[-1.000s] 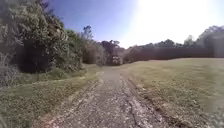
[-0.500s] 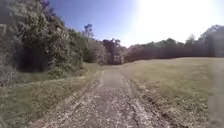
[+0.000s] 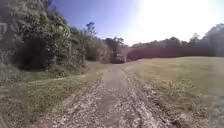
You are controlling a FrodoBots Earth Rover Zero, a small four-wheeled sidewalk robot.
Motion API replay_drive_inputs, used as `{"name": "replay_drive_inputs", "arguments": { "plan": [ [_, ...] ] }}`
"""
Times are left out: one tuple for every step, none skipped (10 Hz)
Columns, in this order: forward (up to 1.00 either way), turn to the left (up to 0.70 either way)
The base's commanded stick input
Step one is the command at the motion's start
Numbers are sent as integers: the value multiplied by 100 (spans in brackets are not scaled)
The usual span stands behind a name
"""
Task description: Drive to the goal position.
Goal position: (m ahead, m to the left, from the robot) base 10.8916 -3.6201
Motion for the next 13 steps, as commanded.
{"name": "replay_drive_inputs", "arguments": {
  "plan": [
    [30,0],
    [30,0],
    [30,0],
    [30,0],
    [30,0],
    [30,0],
    [30,0],
    [30,0],
    [30,0],
    [30,0],
    [30,0],
    [30,0],
    [30,0]
  ]
}}
